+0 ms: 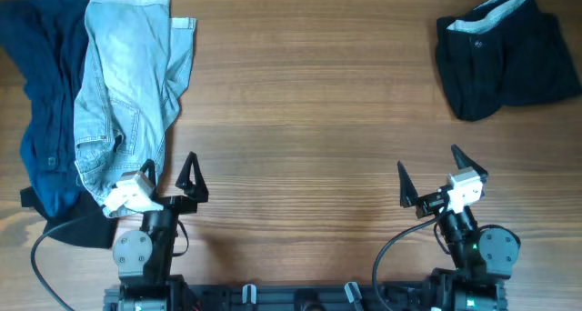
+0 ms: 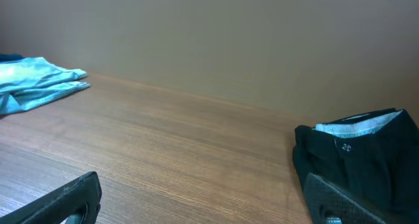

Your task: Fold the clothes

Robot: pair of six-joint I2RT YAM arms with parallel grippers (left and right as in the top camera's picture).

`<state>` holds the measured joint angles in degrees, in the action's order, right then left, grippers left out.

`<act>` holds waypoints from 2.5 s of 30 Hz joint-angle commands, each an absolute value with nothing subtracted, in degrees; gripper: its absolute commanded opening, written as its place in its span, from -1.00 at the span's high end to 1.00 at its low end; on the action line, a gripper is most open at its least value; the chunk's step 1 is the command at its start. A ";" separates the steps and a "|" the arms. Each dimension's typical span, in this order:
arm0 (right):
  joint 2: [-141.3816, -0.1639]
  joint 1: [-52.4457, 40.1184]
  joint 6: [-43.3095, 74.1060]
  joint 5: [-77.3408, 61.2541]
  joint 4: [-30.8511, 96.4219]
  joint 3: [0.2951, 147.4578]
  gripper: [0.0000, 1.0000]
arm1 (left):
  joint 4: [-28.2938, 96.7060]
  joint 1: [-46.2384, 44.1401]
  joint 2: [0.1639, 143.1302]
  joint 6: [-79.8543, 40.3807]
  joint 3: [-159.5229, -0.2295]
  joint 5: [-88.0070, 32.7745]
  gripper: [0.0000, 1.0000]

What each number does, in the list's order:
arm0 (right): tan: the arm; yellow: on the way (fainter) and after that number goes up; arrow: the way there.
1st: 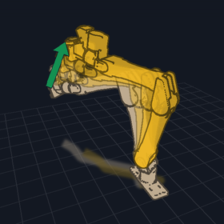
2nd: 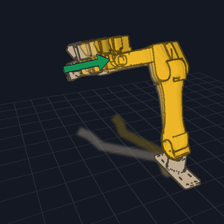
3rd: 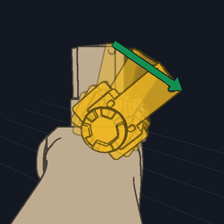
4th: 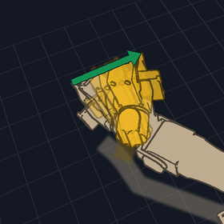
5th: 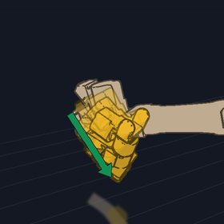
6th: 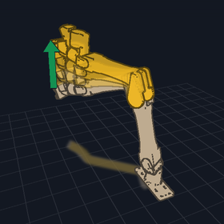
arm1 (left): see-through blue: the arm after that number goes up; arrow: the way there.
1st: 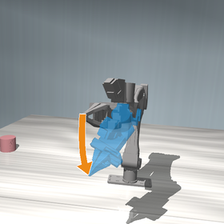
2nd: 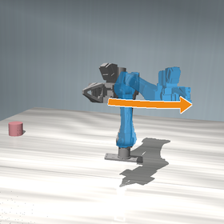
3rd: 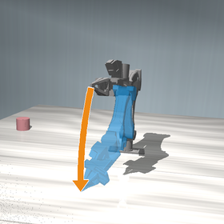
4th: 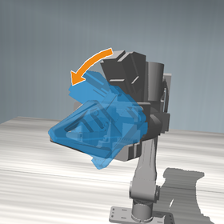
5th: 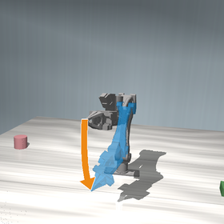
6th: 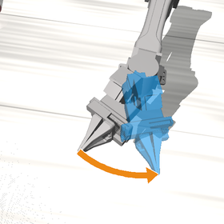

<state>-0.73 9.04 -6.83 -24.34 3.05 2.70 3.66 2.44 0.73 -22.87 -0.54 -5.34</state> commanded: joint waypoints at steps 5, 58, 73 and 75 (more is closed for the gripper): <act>-0.43 9.06 -6.02 -24.18 2.83 2.28 -1.00 | 4.10 2.81 0.54 -22.96 -0.34 -4.60 -0.99; -1.08 9.06 0.78 -19.75 -1.08 2.50 -0.99 | 3.40 2.79 1.34 -20.99 -0.51 -11.53 -1.00; -44.84 9.06 6.63 -39.22 -2.22 35.59 -1.00 | 22.50 2.79 52.93 -12.12 -44.82 -13.93 -1.00; -53.60 9.06 6.57 -43.42 3.57 43.11 -1.00 | 32.82 2.79 60.51 -8.99 -55.72 -13.91 -1.00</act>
